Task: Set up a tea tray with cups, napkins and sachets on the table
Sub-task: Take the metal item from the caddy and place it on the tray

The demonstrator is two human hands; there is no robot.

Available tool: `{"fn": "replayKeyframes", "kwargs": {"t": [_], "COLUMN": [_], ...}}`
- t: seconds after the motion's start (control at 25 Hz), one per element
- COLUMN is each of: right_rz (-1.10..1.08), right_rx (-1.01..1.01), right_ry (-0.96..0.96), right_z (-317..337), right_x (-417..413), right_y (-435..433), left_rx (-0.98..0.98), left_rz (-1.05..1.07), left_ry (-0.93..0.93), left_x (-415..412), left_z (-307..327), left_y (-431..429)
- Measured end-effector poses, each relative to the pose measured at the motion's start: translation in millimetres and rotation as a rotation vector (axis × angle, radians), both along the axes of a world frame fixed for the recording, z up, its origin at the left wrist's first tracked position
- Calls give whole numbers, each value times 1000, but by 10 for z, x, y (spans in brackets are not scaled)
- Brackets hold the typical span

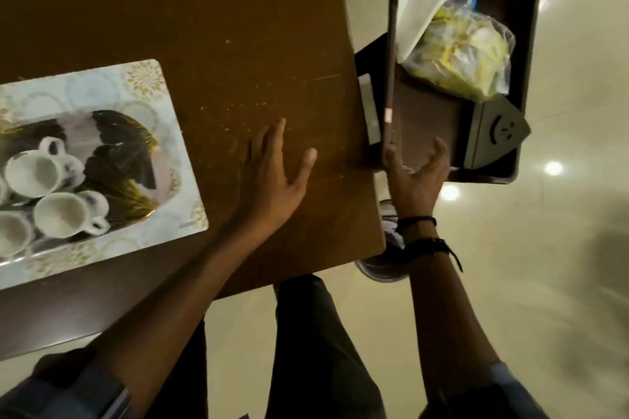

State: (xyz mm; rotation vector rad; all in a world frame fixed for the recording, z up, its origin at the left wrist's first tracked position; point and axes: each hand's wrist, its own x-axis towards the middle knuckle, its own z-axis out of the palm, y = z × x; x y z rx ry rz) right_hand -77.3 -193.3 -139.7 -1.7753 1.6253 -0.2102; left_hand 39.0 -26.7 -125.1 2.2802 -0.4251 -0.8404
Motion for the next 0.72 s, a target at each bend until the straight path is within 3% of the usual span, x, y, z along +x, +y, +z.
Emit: {"fn": "replayKeyframes", "kwargs": {"t": [0.12, 0.24, 0.48, 0.56, 0.72], "right_rz": [-160, -281, -315, -417, -584], "right_rx": [-90, -56, 285, 359, 266], "right_ry": [117, 168, -84, -174, -290], "right_z": [-102, -248, -442, -446, -429], "right_x": [-449, -865, -1099, -1087, -880], "right_y": [-703, -1344, -1918, -1996, -1901], "left_rx": [-8, 26, 23, 2, -41], "left_rz": [-65, -140, -62, 2, 158], "left_ry": [223, 424, 558, 572, 612], "left_x": [-270, -456, -474, -440, -336], "left_z": [-157, -351, -638, -699, -666], "left_y": [-609, -1113, -1629, -1642, -1515]}}
